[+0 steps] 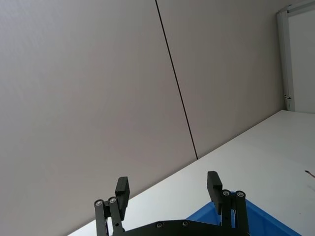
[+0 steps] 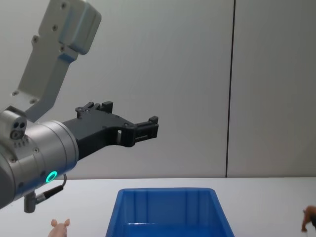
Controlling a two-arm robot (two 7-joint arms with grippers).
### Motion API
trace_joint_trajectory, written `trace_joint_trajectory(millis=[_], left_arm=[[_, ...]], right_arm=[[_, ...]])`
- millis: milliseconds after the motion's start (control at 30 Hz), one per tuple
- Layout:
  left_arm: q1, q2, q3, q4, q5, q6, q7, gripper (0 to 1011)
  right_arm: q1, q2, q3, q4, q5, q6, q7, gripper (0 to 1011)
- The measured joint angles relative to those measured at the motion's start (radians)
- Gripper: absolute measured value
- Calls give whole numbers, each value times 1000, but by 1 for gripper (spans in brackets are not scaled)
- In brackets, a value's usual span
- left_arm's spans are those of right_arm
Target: Pick up the two dolls from the table and place them into the box.
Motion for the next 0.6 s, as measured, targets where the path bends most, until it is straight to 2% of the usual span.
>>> trace_joint_trajectory(millis=[333, 600], left_arm=[[0, 0, 0, 0, 0, 0, 0, 1001], [0, 0, 0, 0, 0, 0, 0, 1001]], right_arm=[[12, -3, 6, -27, 6, -84, -4, 390], [26, -11, 4, -62, 34, -155, 41, 390]])
